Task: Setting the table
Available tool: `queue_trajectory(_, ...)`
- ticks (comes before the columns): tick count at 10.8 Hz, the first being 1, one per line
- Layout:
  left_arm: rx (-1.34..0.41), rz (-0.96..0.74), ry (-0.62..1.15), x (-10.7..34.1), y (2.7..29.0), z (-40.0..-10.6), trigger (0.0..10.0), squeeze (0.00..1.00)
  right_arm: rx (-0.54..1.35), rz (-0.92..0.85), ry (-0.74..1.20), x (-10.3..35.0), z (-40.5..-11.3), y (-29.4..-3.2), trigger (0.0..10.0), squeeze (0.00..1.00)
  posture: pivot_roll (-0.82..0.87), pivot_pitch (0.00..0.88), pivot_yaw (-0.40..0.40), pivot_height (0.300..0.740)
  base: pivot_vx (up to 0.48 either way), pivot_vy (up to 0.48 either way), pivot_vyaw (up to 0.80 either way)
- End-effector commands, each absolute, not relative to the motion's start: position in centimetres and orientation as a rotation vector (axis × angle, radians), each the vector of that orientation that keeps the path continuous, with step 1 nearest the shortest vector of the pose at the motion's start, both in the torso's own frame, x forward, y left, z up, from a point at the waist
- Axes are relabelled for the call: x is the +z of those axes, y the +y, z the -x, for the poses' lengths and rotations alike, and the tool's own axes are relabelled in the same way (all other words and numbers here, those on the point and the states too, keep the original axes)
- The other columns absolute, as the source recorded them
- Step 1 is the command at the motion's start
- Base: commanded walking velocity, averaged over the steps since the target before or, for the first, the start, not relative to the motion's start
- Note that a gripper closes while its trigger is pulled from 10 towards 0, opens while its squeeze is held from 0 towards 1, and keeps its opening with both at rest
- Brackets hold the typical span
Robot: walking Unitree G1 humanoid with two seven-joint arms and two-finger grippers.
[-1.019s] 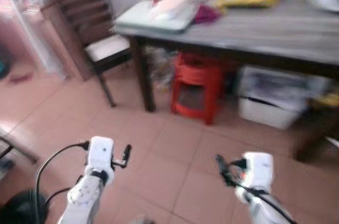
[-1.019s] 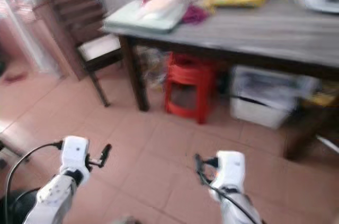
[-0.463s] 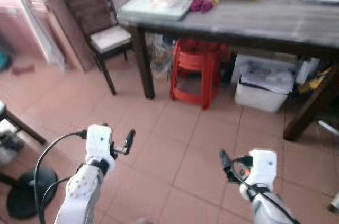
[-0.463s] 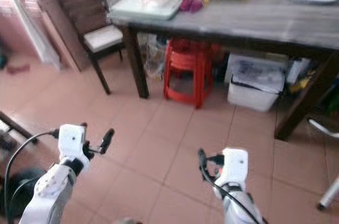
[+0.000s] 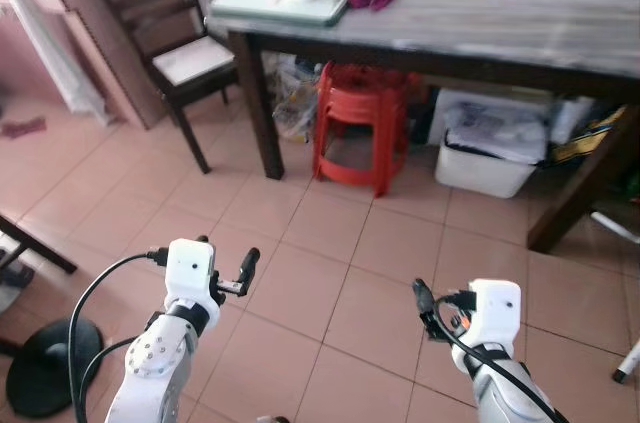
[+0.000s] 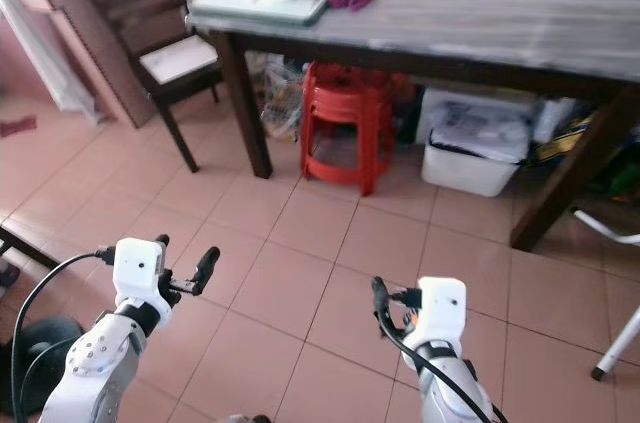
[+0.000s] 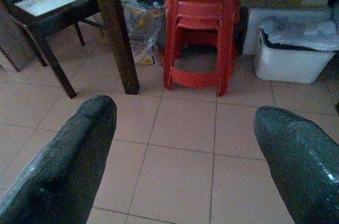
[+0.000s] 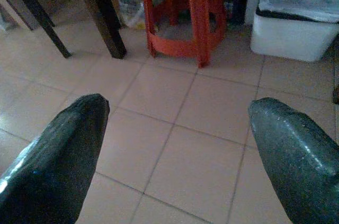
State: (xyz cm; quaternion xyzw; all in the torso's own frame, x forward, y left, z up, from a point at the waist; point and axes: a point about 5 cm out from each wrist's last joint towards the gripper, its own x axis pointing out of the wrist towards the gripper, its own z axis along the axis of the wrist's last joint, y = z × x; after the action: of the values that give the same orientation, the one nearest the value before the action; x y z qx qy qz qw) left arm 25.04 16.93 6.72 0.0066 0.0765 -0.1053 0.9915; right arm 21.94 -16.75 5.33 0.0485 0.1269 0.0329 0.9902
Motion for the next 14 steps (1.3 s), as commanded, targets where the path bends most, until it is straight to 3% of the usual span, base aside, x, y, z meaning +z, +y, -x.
queue_trajectory(1, -0.196, -0.016, 0.173, 6.4, 17.2, -24.9, 10.0, 0.0, 0.056, -0.089, 0.251, 5.5, -21.7, -16.8, 10.0, 0.0, -0.02, 0.1, 0.08, 0.74, 0.0, 0.0, -0.8)
queue_trajectory(4, -0.192, 0.014, 0.031, 8.0, 16.5, -25.6, 10.0, 0.0, 0.048, -0.01, 0.084, 7.6, -22.7, -17.5, 10.0, 0.0, -0.03, 0.095, 0.066, 0.74, 0.0, 0.0, -0.27)
queue_trajectory(6, -0.167, -0.014, -0.039, 10.1, 16.3, -26.1, 10.0, 0.0, 0.078, 0.014, -0.018, 12.3, -23.4, -16.6, 10.0, 0.0, -0.03, 0.092, 0.066, 0.74, 0.0, 0.0, 0.0)
queue_trajectory(10, -0.179, -0.015, -0.079, 11.3, 15.5, -26.5, 10.0, 0.0, 0.072, 0.142, -0.056, 14.6, -23.5, -17.9, 10.0, 0.0, -0.06, 0.092, 0.08, 0.74, 0.0, 0.0, 0.0)
queue_trajectory(14, -0.054, -0.042, -0.028, 9.4, 17.8, -24.8, 10.0, 0.0, -0.089, 0.165, -0.053, 13.9, -21.8, -18.5, 10.0, 0.0, -0.06, 0.085, 0.057, 0.74, 0.0, 0.0, 0.0)
